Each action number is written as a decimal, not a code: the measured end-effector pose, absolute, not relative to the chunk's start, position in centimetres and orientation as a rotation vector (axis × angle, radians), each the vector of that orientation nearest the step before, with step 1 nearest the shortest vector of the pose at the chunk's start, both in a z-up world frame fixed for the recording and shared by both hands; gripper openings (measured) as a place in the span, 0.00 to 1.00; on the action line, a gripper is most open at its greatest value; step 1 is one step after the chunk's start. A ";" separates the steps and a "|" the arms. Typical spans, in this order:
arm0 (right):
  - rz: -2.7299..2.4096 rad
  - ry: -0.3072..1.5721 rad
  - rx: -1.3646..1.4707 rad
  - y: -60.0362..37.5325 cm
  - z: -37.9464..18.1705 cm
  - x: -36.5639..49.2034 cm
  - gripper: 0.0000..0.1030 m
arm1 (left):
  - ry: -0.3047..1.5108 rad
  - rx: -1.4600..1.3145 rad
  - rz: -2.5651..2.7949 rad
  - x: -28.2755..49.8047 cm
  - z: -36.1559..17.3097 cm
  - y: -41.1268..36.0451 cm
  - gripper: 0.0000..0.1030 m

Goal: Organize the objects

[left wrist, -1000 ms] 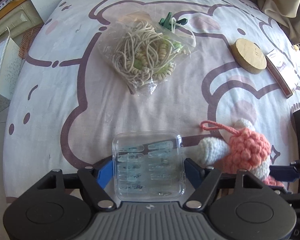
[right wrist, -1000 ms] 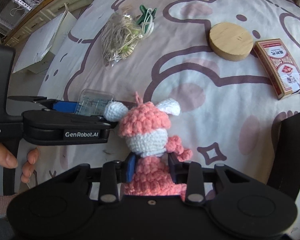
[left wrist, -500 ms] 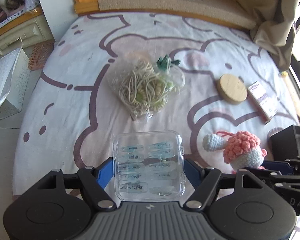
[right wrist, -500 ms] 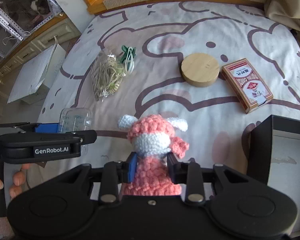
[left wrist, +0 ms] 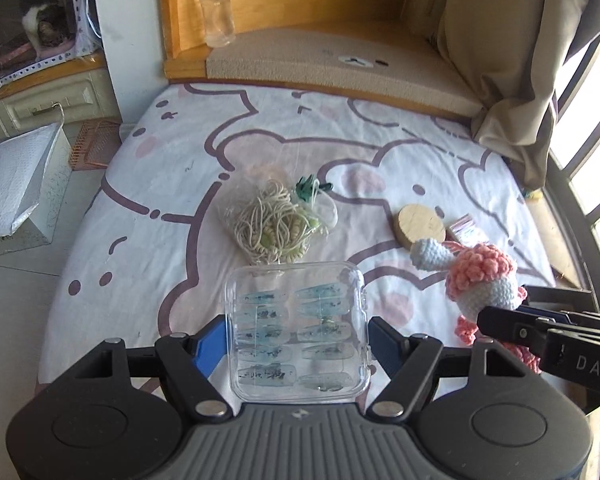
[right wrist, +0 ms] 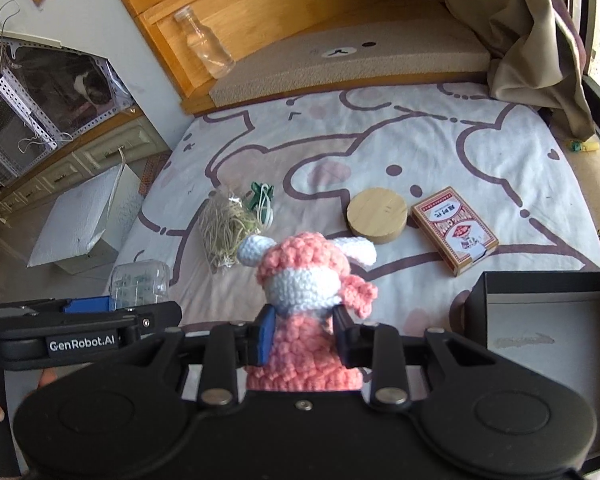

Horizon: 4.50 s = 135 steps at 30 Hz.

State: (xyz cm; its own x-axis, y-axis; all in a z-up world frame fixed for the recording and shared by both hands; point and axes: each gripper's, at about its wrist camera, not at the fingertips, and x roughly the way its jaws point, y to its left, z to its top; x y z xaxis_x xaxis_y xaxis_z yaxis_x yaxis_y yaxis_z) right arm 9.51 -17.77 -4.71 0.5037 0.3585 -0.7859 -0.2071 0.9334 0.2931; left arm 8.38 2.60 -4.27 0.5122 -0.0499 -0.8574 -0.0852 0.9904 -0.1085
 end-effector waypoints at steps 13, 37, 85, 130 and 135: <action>0.359 0.856 0.167 -18.0 -1.5 7.2 0.31 | 0.963 -0.157 0.050 6.6 -1.8 2.3 0.73; 0.223 0.833 0.199 -25.9 -0.6 6.1 0.31 | 0.963 -0.158 -0.067 7.8 -1.5 -4.1 0.73; 0.031 0.947 0.257 -41.4 -6.9 4.9 0.31 | 1.240 -0.153 -0.355 8.8 -9.7 -23.9 0.74; 0.115 1.307 -0.123 -32.3 -15.1 9.5 0.31 | 1.173 -0.254 -0.199 12.2 -8.3 -14.6 0.88; 0.078 1.336 -0.044 -32.9 -15.4 9.5 0.35 | 1.173 -0.250 -0.207 12.1 -8.3 -14.6 0.88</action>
